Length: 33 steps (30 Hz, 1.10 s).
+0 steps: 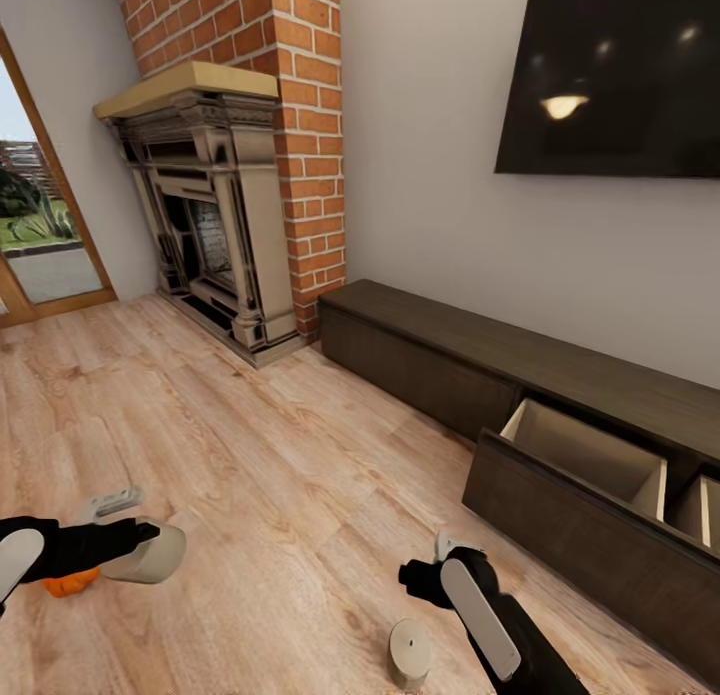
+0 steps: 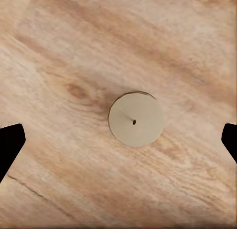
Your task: Place each of the two pumpkins and all three candles from the living room inside a cabinet in the living room (use any cabinet), then make sure every cabinet is closed, and position the cauldron so it is next to a table in the living room.
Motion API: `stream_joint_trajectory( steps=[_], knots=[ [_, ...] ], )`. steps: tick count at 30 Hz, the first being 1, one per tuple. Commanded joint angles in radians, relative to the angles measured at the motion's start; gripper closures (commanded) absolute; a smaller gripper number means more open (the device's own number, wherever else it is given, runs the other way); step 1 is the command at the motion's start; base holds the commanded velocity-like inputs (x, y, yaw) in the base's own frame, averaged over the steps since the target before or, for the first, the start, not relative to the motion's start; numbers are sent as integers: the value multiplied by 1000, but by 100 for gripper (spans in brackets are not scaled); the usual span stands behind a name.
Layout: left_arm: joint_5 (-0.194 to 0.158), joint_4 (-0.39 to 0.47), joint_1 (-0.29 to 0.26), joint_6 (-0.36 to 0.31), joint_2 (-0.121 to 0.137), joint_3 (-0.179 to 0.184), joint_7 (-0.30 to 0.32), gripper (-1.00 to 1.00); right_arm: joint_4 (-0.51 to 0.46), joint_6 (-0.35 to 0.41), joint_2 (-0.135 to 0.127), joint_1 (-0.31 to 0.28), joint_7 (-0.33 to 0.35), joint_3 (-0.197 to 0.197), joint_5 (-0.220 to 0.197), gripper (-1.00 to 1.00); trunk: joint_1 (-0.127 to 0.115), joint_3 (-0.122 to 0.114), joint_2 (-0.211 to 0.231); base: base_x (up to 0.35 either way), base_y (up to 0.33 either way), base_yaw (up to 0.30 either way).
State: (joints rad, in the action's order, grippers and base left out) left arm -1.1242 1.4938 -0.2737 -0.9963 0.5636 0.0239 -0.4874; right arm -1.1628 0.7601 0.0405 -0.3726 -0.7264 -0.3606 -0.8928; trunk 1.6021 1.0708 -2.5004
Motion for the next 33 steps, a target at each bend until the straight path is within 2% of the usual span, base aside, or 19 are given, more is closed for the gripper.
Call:
stream_joint_trajectory(
  steps=[1, 4, 8, 12, 14, 16, 17, 19, 20, 23, 24, 25, 26, 27, 30, 32, 33],
  knots=[
    [-10, 1, -1, -1, 1, 1, -12, 100, 9, 0, 3, -4, -11, -1, -9, -100, 0, 5, -1, 0, 1, 0],
    [-28, 3, -1, -1, 2, -4, -11, 100, 22, -1, 8, -8, -12, -1, -8, -100, 2, 17, -1, 0, 0, 0],
    [-105, 16, -1, -1, 1, -12, -11, 100, 30, -6, 8, -9, -13, 0, -7, -100, 3, 32, -2, 0, 0, 0],
    [-209, 27, 0, -2, 8, -20, -11, 100, 32, -10, 10, -9, -12, 0, -8, -100, 5, 47, -3, 0, 0, 0],
    [-282, 26, 2, -2, 33, -42, -11, 100, 32, -12, 9, -9, -12, 0, -8, -100, 6, 55, -4, 0, 0, 0],
    [-378, 25, 4, -2, 65, -60, -11, 100, 32, -13, 9, -9, -12, 1, -7, -100, 7, 63, -4, 0, 0, 0],
    [-404, 24, 4, -2, 72, -62, -11, 100, 32, -13, 9, -9, -12, 1, -7, -100, 7, 67, -5, 0, 0, 0],
    [-500, 19, 6, -3, 99, -69, -11, 100, 32, -13, 9, -9, -11, 1, -7, -100, 8, 75, -5, 0, 0, 0],
    [-521, 18, 6, -3, 106, -69, -11, 100, 31, -14, 9, -9, -11, 1, -6, -100, 9, 78, -5, 0, 0, 0],
    [-618, 11, 7, -4, 145, -74, -11, 100, 31, -15, 9, -9, -11, 2, -4, -100, 10, 90, -6, 0, 0, 0],
    [-633, 8, 8, -4, 151, -74, -10, 100, 31, -16, 9, -9, -11, 2, -4, -100, 11, 94, -6, 0, 0, 0],
    [-662, 1, 10, -4, 163, -75, -10, 100, 31, -16, 8, -9, -11, 2, -4, -100, 11, 98, -6, 0, 0, 0],
    [-708, -13, 13, -4, 185, -77, -10, 100, 31, -16, 8, -9, -11, 2, -3, -100, 11, 102, -7, 0, 0, 0],
    [-723, -18, 13, -4, 193, -78, -10, 100, 31, -16, 8, -9, -11, 2, -3, -100, 12, 105, -7, 0, 0, 0],
    [-807, -34, 16, -7, 242, -80, -9, 100, 31, -16, 9, -9, -11, 2, -3, -100, 13, 117, -8, 0, 0, 0],
    [-854, -37, 20, -9, 260, -80, 8, 100, 31, -16, 9, -10, -11, 2, -3, -100, 14, 125, -8, 0, 0, 0],
    [-863, -37, 21, -9, 262, -80, 18, 100, 31, -16, 9, -10, -11, 2, -3, -100, 15, 129, -8, 0, 0, 0]
  ],
)
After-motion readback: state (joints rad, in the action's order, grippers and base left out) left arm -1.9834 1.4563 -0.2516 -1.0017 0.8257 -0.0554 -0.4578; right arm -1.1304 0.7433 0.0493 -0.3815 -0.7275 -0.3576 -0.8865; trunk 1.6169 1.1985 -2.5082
